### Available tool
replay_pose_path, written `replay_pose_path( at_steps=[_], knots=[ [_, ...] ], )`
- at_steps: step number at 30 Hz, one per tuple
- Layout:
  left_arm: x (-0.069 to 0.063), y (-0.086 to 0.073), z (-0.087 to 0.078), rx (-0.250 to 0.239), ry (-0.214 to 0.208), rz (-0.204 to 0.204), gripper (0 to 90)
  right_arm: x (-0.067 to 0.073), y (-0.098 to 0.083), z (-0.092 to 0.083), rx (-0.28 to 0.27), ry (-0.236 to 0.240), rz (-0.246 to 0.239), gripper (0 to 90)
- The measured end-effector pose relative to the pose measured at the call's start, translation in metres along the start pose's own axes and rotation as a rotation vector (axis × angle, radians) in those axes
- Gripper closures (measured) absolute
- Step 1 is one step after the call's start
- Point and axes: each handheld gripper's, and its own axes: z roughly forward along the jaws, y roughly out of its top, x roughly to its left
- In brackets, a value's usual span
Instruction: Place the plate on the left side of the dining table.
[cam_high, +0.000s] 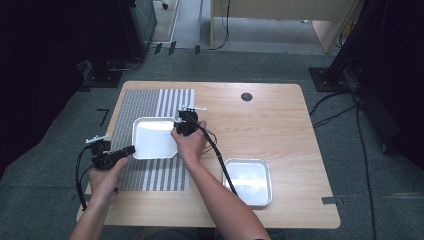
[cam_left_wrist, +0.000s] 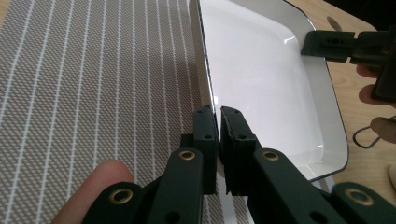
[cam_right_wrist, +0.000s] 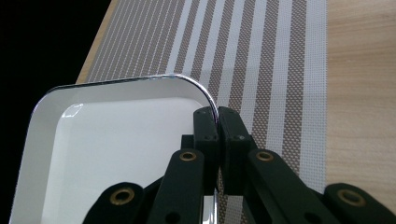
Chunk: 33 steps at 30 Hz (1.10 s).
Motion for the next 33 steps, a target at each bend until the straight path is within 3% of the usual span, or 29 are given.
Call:
replay_pose_path(
  at_steps=[7, 14, 20, 26, 33],
  knots=[
    [0.022, 0.011, 0.018, 0.015, -0.021, -0.065, 86.6, 0.004, 0.009, 0.024, 0.011, -0.032, 0.007, 88.6],
    [0.04, 0.026, 0.031, 0.037, 0.007, -0.082, 87.6, 0.01, 0.013, 0.045, 0.013, -0.057, 0.014, 88.9],
    [0.047, 0.033, 0.044, 0.054, 0.023, -0.085, 88.3, 0.011, 0.016, 0.058, 0.014, -0.076, 0.014, 88.9],
    [0.055, 0.038, 0.057, 0.065, 0.033, -0.118, 89.2, 0.014, 0.019, 0.067, 0.011, -0.112, -0.013, 88.6],
    [0.059, 0.046, 0.06, 0.032, 0.035, -0.163, 89.3, 0.016, 0.02, 0.076, 0.013, -0.123, -0.001, 88.4]
  ],
)
